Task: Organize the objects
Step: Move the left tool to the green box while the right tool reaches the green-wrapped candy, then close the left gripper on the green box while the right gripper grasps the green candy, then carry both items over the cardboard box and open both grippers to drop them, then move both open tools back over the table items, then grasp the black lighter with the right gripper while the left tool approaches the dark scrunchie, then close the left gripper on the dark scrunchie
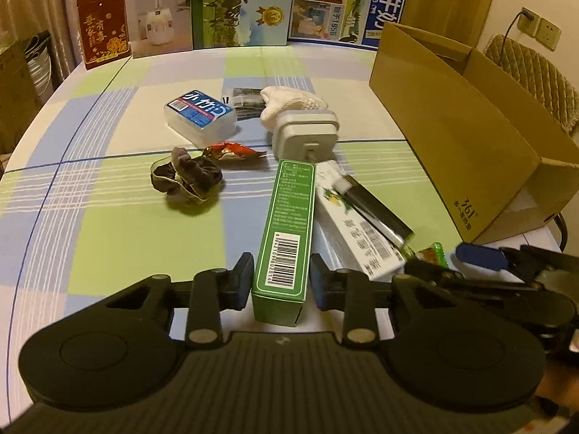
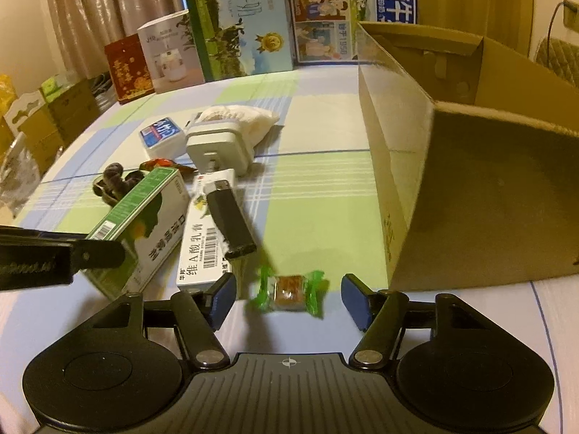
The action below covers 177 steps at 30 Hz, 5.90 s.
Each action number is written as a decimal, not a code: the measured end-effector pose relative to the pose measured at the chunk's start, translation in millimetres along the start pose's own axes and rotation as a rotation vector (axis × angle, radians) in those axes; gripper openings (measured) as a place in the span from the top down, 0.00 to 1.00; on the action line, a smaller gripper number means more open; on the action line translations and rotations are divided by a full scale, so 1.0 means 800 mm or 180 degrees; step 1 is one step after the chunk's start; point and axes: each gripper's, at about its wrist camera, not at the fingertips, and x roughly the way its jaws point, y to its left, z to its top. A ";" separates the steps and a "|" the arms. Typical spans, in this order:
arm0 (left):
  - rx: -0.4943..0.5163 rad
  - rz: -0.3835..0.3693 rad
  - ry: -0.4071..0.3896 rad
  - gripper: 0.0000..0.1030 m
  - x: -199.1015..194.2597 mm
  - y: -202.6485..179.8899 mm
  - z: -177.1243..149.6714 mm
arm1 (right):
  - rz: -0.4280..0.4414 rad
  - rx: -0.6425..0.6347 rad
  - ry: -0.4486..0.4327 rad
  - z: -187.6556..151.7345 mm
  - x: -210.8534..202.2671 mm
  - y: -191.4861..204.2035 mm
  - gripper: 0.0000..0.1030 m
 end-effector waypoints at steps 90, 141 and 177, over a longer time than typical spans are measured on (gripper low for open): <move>0.0157 -0.0445 -0.0457 0.48 -0.062 -0.147 0.144 | -0.0200 0.0687 -0.0743 0.132 -0.170 -0.218 0.39; -0.0259 0.0284 -0.0335 0.02 -0.068 0.096 0.035 | 0.0537 -0.0745 -0.0018 0.070 -0.013 0.041 0.39; 0.0073 0.0066 -0.0175 0.32 0.085 0.117 0.073 | 0.0619 -0.0683 0.0318 0.075 0.067 0.050 0.82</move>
